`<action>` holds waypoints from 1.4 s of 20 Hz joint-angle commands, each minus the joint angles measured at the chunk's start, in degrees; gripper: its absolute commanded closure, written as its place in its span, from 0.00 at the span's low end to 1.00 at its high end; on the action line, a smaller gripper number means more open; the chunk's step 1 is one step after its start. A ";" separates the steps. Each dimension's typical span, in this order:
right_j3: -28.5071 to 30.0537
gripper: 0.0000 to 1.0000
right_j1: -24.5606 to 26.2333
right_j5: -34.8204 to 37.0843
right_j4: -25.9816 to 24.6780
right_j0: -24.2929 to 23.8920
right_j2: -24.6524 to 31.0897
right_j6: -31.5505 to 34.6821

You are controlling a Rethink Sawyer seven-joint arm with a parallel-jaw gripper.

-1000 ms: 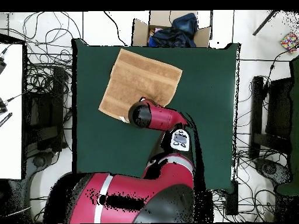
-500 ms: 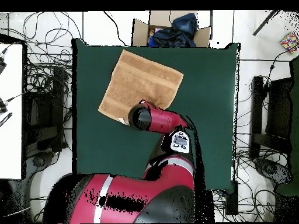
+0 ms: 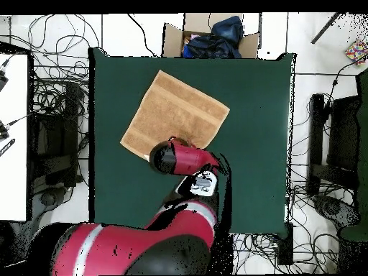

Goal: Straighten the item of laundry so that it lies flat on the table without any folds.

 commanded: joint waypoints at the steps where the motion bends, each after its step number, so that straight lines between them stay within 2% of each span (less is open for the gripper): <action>1: 8.95 1.00 11.54 5.03 4.47 10.36 -9.70 18.71; 8: 7.70 1.00 15.66 2.90 9.78 13.53 -14.47 19.78; 13: 6.80 1.00 17.48 2.44 12.56 13.14 -16.07 18.42; 17: 5.25 1.00 20.88 0.10 14.87 14.37 -19.68 18.52; 21: 3.59 1.00 23.04 -1.04 16.33 13.38 -21.99 17.42; 28: 1.17 1.00 26.22 -1.07 18.96 13.10 -23.78 16.45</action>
